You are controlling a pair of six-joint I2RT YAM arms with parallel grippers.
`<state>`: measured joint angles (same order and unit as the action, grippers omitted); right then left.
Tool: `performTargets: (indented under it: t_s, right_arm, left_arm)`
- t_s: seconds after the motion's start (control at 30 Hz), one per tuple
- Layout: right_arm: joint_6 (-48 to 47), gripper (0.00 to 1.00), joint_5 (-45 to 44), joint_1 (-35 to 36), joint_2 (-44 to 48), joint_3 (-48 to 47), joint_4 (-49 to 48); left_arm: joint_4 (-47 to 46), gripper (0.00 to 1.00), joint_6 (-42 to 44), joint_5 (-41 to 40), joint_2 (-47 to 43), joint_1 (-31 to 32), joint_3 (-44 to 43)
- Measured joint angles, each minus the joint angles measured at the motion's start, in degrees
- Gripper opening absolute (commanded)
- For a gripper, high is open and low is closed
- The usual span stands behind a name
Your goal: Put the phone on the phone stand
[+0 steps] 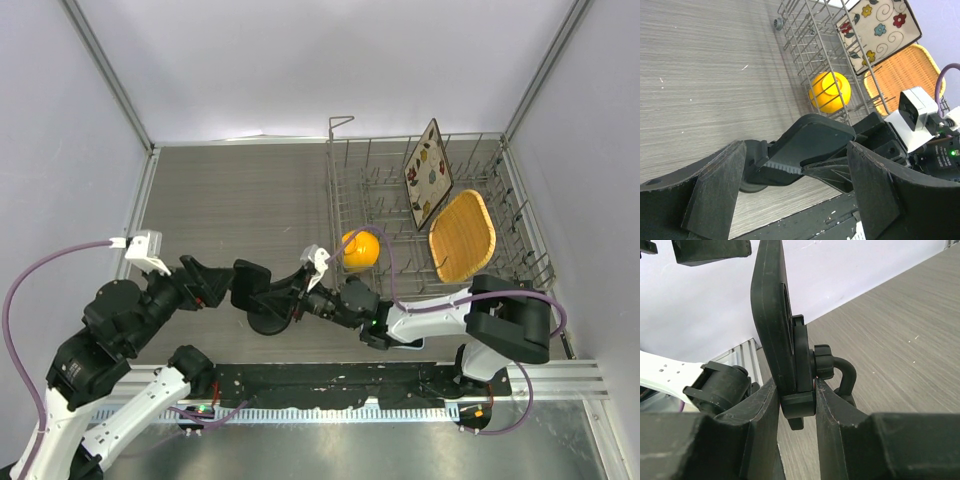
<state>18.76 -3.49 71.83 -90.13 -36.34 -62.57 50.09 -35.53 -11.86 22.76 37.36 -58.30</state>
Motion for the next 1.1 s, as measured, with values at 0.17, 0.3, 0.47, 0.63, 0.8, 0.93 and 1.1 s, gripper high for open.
performTargets:
  t_s: [0.17, 0.3, 0.47, 0.63, 0.8, 0.93, 1.1]
  right_arm:
    - [2.01, 0.15, 2.21, -0.85, 1.7, -2.25, 6.71]
    - [1.95, 0.45, 3.3, -1.09, 3.08, -5.01, 14.01]
    - [3.1, 0.65, 4.31, -1.01, 4.85, -5.86, 22.58]
    - [3.26, 0.68, 4.46, -1.09, 6.03, -5.84, 28.15]
    - [3.5, 0.68, 4.76, -1.53, 8.07, -5.75, 29.2]
    - [3.98, 0.68, 5.11, -2.19, 9.09, -4.33, 28.55]
    - [4.17, 0.68, 5.18, -2.6, 11.52, 0.17, 26.93]
  left_arm:
    - [1.79, 0.74, 0.46, 2.38, 0.76, 0.0, -0.74]
    - [6.47, 0.75, 2.95, 4.9, 7.21, 0.0, -5.99]
    - [10.84, 0.95, 7.63, 6.75, 15.04, 0.0, -9.57]
    - [12.87, 1.0, 11.87, 7.85, 16.09, 0.0, -9.27]
    - [12.76, 1.0, 16.65, 9.46, 15.15, 0.0, -8.98]
    - [11.5, 1.0, 20.46, 13.11, 13.38, 0.0, -8.66]
    - [8.48, 1.0, 24.81, 16.15, 13.4, 0.0, -6.54]
